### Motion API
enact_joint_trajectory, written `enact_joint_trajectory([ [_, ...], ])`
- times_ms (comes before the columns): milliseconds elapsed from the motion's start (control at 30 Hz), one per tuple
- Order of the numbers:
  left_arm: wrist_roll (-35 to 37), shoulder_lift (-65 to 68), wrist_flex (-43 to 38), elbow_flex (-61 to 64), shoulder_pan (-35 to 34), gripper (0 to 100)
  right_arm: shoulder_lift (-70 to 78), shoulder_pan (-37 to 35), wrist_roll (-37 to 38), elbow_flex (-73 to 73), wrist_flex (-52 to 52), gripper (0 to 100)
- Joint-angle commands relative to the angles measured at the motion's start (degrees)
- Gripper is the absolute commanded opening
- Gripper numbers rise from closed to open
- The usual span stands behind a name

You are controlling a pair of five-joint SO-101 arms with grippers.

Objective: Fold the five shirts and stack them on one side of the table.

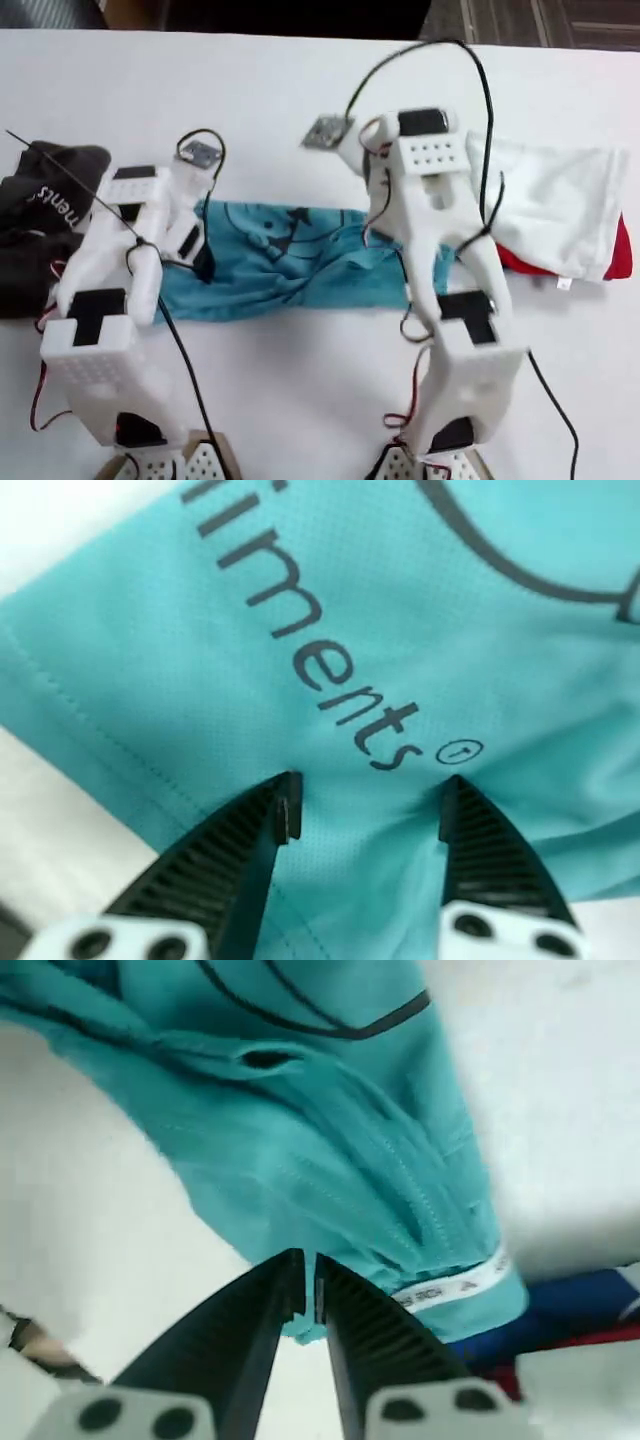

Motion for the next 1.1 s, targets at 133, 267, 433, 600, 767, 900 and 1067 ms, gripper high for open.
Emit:
enact_joint_trajectory([
  [133,0.0,0.4,-0.6,-1.7,0.8,24,-17.8,-6.9,1.3,25.1,-8.7,2.3],
  [267,0.4,0.4,-0.6,-1.7,0.8,24,-18.8,-9.3,1.2,31.9,-14.1,2.3],
  [433,0.4,0.4,-0.6,-1.6,0.5,24,-15.7,-8.4,-1.9,32.7,-25.5,2.2],
  [600,0.4,0.4,-0.6,-1.5,0.5,24,-8.6,-8.2,-3.7,29.3,-32.5,2.2],
  [767,0.4,0.4,-0.6,-1.5,0.5,24,-5.3,-8.2,-5.1,21.2,-31.0,2.2],
  [900,0.2,0.4,-0.6,-1.5,0.5,24,-4.8,-8.1,-5.1,16.4,-30.6,2.2],
  [1067,0.2,0.4,-0.6,-1.5,0.6,24,-1.7,-8.2,-5.1,15.7,-33.1,2.2],
])
